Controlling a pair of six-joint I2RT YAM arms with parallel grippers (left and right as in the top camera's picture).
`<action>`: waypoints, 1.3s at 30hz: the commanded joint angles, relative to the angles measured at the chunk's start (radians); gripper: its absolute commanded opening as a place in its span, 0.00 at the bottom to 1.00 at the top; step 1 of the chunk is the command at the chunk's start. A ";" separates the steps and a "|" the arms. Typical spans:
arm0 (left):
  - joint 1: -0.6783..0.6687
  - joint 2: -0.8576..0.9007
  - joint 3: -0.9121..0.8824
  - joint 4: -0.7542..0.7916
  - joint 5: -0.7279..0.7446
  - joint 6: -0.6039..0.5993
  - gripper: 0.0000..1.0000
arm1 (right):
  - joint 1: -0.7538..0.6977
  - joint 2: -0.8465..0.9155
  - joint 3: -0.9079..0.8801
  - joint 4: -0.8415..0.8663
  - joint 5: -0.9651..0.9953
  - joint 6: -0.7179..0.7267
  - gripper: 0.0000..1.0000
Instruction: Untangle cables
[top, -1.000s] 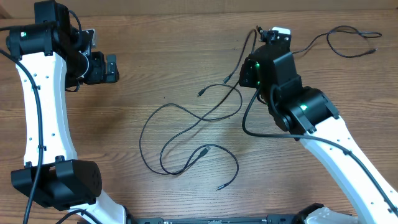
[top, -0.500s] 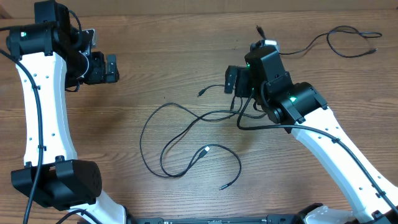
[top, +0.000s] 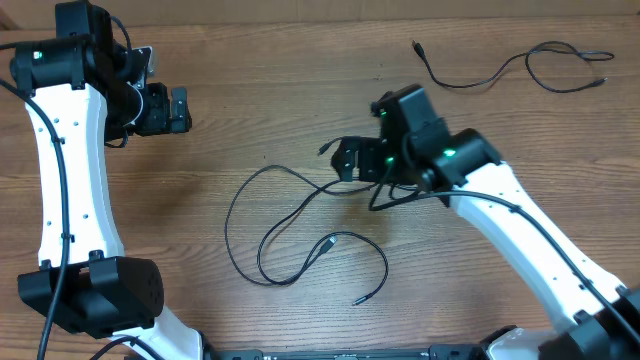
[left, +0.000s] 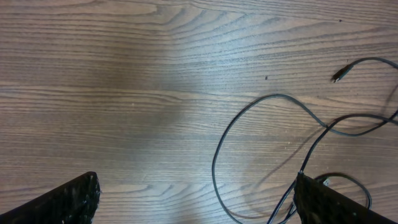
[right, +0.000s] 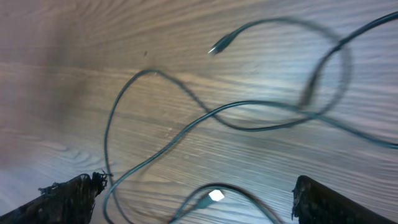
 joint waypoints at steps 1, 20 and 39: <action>-0.005 0.003 -0.004 -0.001 0.010 0.016 0.99 | 0.046 0.052 -0.022 0.029 -0.042 0.092 1.00; -0.005 0.003 -0.004 -0.001 0.010 0.016 1.00 | 0.278 0.247 -0.022 0.175 -0.053 0.240 1.00; -0.005 0.003 -0.004 0.000 0.010 0.016 1.00 | 0.330 0.253 -0.063 0.192 0.171 0.702 0.93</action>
